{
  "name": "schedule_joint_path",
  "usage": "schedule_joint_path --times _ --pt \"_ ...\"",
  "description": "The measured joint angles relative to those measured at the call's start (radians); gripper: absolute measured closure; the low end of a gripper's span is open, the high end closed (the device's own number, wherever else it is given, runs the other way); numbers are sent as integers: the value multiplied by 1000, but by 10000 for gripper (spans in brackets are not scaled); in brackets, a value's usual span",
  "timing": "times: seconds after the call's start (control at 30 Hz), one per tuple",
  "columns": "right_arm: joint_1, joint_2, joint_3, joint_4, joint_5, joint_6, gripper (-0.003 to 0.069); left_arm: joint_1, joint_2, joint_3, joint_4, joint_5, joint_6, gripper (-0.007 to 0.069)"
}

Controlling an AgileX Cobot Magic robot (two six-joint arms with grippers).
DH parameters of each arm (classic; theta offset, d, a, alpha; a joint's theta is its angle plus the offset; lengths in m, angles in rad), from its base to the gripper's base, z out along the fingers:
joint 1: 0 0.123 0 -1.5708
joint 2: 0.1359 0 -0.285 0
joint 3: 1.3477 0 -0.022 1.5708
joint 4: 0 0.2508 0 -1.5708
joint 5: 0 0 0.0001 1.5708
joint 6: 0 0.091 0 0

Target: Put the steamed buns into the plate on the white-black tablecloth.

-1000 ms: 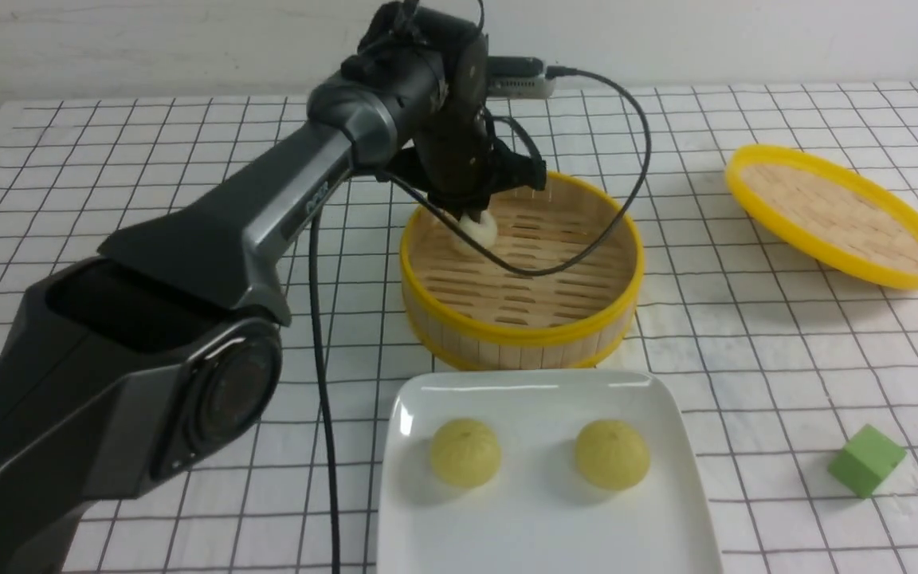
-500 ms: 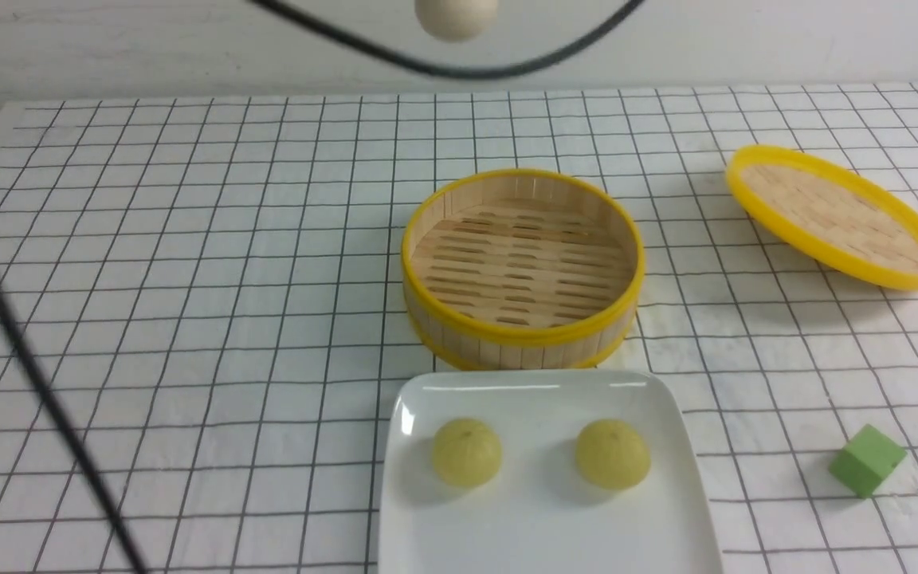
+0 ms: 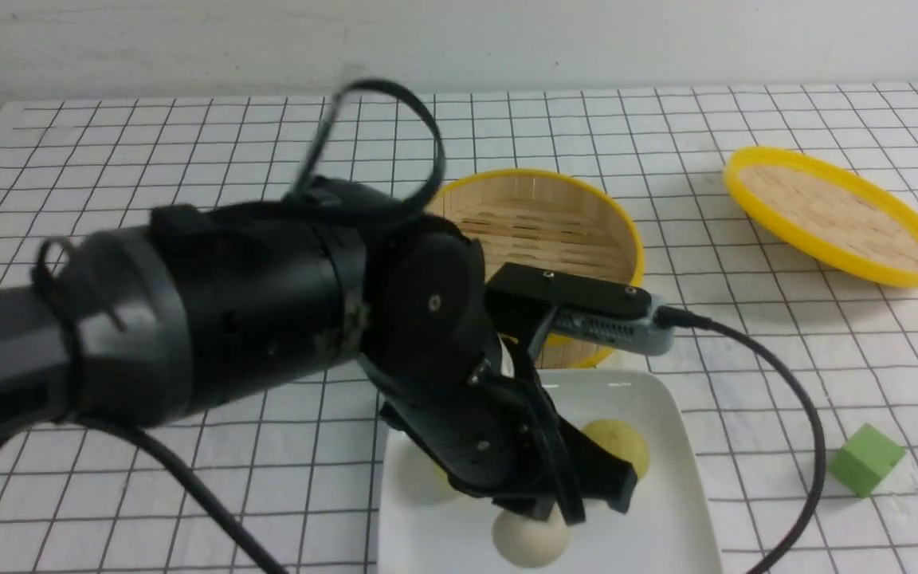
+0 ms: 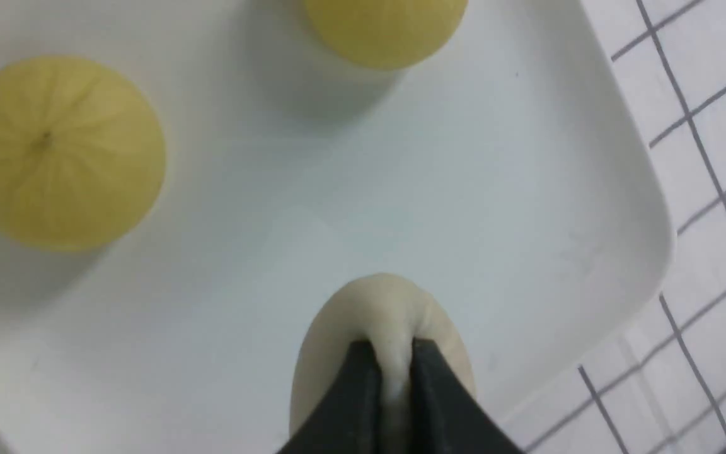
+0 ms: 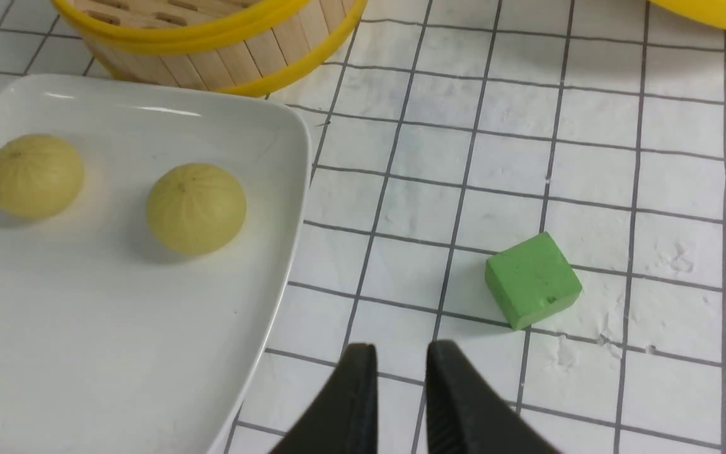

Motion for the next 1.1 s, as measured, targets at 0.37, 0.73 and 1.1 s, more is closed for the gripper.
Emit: schedule_joint_path --times 0.37,0.73,1.1 --pt "0 -224 -57 -50 238 0 674 -3 175 6 1 -109 -7 309" --pt "0 -574 -51 -104 282 0 672 -3 141 -115 36 29 -7 235" --pt "0 -665 225 -125 -122 0 666 -3 129 -187 99 105 -7 447"
